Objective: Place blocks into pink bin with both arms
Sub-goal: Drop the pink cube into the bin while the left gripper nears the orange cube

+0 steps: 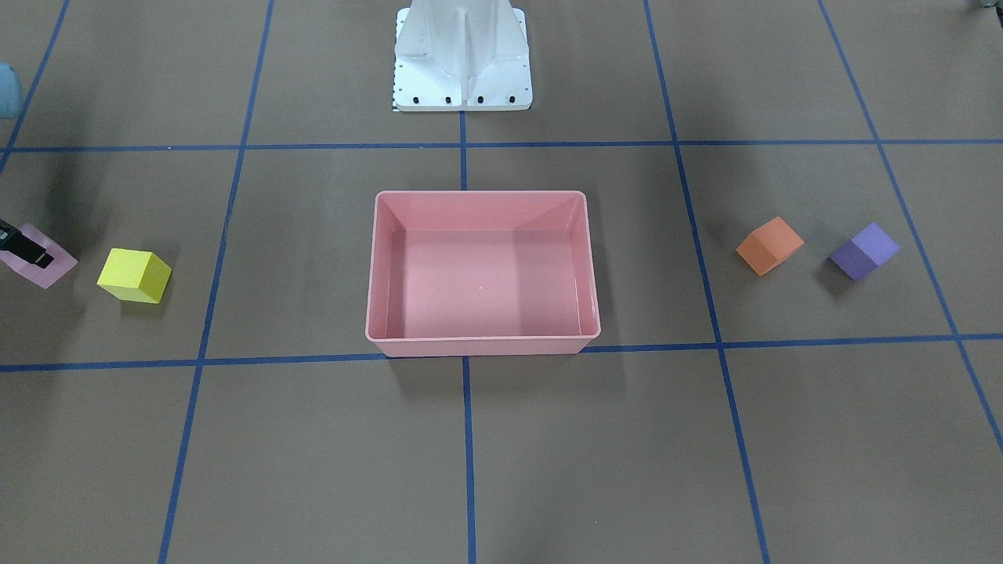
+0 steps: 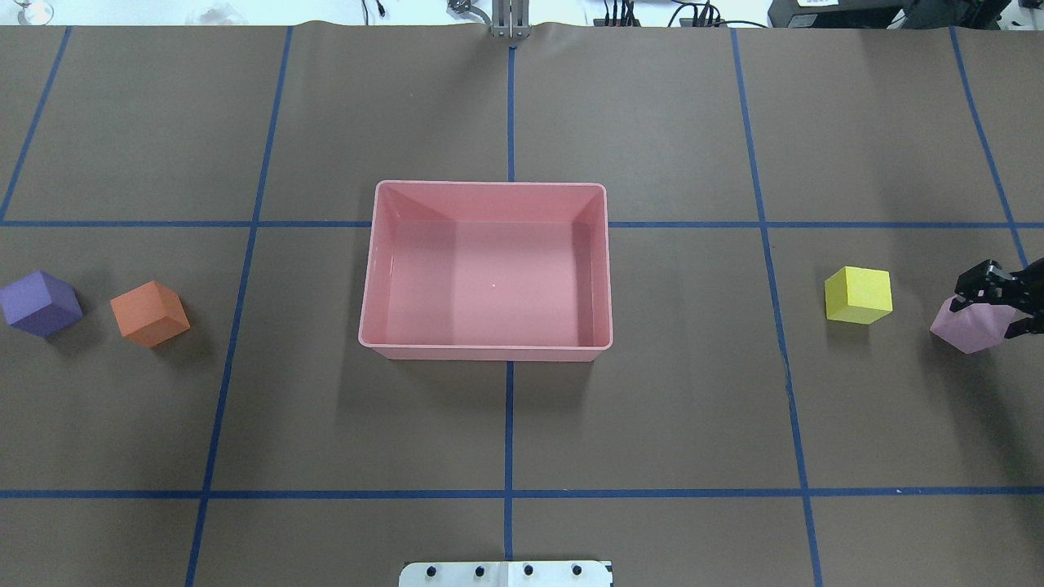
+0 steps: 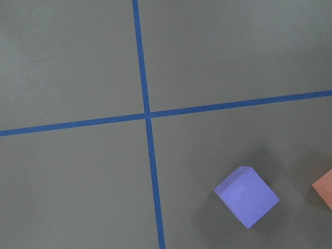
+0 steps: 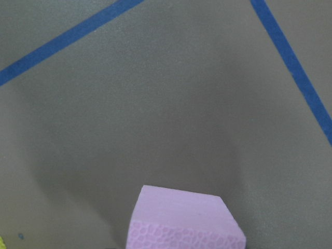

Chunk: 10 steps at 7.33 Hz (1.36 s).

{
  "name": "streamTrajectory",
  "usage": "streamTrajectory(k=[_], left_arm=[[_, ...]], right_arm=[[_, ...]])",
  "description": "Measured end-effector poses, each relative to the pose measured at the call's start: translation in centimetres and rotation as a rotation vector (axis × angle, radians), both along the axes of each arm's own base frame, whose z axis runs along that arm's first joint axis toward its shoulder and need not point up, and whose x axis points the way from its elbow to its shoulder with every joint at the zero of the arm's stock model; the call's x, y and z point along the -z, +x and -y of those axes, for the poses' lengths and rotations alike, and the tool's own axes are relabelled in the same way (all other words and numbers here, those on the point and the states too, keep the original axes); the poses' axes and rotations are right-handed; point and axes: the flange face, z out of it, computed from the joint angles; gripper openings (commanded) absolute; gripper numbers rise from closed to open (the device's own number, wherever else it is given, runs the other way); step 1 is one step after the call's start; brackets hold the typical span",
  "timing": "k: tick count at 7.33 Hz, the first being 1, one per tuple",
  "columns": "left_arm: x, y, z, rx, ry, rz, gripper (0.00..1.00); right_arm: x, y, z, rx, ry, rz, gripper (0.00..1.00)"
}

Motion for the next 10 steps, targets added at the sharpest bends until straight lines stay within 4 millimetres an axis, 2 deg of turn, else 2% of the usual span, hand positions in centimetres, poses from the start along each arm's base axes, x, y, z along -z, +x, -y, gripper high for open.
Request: streamTrajectory(k=[1, 2, 3, 4, 5, 6, 7, 8, 10], left_arm=[[0.0, 0.0, 0.0, 0.0, -0.001, 0.0, 1.0], [0.0, 0.0, 0.0, 0.002, -0.003, -0.001, 1.0], [0.0, 0.0, -0.1, 0.006, -0.008, -0.003, 1.0], [0.0, 0.0, -0.1, 0.008, -0.011, -0.004, 1.0], [-0.1, 0.1, -0.1, 0.009, -0.015, -0.005, 1.0], [-0.2, 0.1, 0.0, 0.013, -0.022, -0.007, 1.0], [-0.4, 0.1, 0.0, 0.018, -0.029, -0.01, 1.0], [-0.5, 0.1, 0.0, 0.019, -0.035, -0.011, 1.0], [-0.6, 0.2, 0.1, 0.019, -0.038, -0.012, 1.0]], right_arm=[[0.1, 0.0, 0.0, -0.008, -0.007, 0.001, 0.0], [1.2, 0.0, 0.2, -0.021, -0.005, 0.012, 0.0], [3.5, 0.2, 0.5, -0.037, 0.011, 0.03, 0.0], [7.1, 0.6, 1.3, -0.057, 0.026, 0.046, 0.0], [11.8, -0.1, 3.3, -0.067, 0.036, 0.055, 0.0], [17.8, -2.2, 6.7, -0.07, 0.037, 0.061, 0.0], [24.4, -5.6, 9.4, -0.06, 0.031, 0.069, 0.0], [30.5, -10.0, 10.4, -0.044, 0.025, 0.085, 0.0], [40.5, -19.4, 9.7, -0.052, 0.016, 0.125, 0.0]])
